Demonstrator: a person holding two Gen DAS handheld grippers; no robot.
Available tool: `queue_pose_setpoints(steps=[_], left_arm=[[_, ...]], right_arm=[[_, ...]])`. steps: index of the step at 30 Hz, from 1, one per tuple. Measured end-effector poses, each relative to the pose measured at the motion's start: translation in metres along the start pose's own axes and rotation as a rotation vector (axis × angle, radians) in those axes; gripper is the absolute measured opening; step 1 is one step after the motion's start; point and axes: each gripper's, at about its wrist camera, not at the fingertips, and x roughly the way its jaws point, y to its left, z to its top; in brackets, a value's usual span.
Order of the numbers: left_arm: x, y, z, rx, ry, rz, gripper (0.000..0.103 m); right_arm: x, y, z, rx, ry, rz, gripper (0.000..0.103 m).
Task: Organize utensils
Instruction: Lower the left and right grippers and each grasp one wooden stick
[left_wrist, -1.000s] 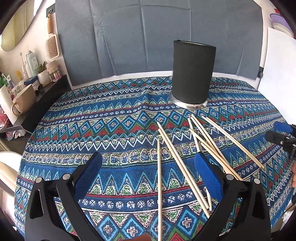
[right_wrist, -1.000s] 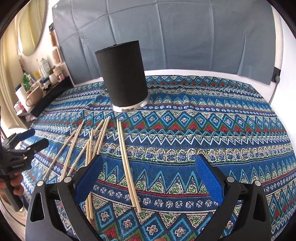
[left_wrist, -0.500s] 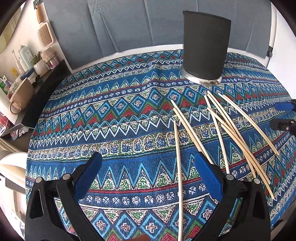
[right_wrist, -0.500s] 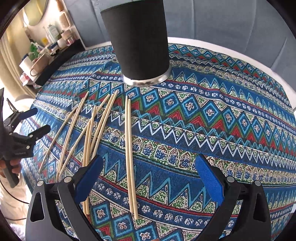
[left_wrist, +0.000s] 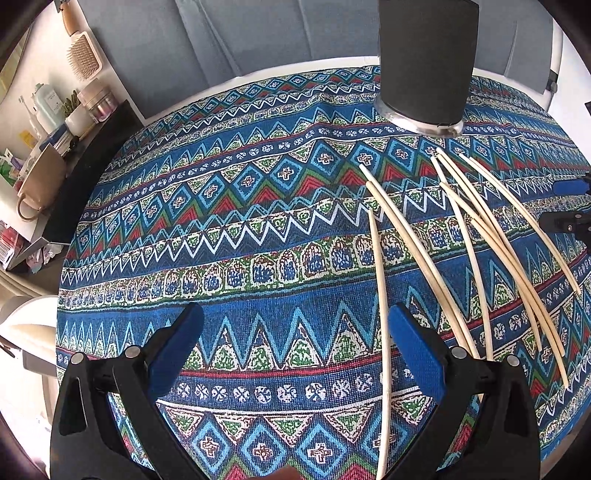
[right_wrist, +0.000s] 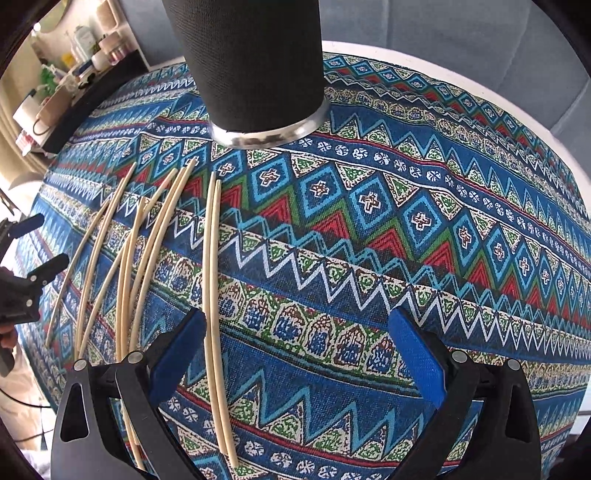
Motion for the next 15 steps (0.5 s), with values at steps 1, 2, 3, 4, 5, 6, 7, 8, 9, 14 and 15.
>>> queue_pose_setpoints(steps=[1,2,3,4,5,6,7,8,9,14,15], left_arm=[[0.001,-0.001,0.000,0.004,0.002,0.007,0.097],[0.001,-0.001,-0.001,0.009,0.004,0.010,0.097],[0.002,-0.002,0.000,0.015,0.009,0.008,0.097],[0.003,-0.002,-0.001,0.019,0.015,0.008,0.097],[0.004,-0.003,0.000,0.020,0.020,0.011,0.097],[0.004,-0.003,0.000,0.022,0.025,0.019,0.097],[0.004,-0.004,0.000,0.023,0.025,0.025,0.097],[0.004,-0.004,0.001,0.025,0.026,0.030,0.097],[0.004,-0.004,0.001,0.026,0.029,0.030,0.097],[0.011,0.000,0.004,0.010,0.053,0.006,0.099],[0.012,0.001,0.004,-0.004,0.056,-0.014,0.099]], right_arm=[[0.001,0.002,0.002,-0.011,0.002,-0.011,0.094],[0.002,0.003,0.003,-0.017,0.002,-0.027,0.094],[0.003,0.003,0.004,-0.017,0.001,-0.031,0.094],[0.004,0.003,0.004,-0.015,0.006,-0.027,0.094],[0.005,0.003,0.005,-0.015,0.009,-0.026,0.094],[0.007,0.003,0.005,-0.024,0.013,-0.040,0.095],[0.008,0.005,0.006,-0.037,0.013,-0.043,0.095],[0.010,0.008,0.007,-0.054,0.024,-0.064,0.095],[0.011,0.010,0.009,-0.061,0.025,-0.073,0.095],[0.018,0.015,0.017,-0.065,0.048,-0.059,0.096],[0.020,0.012,0.019,-0.058,0.053,-0.044,0.097]])
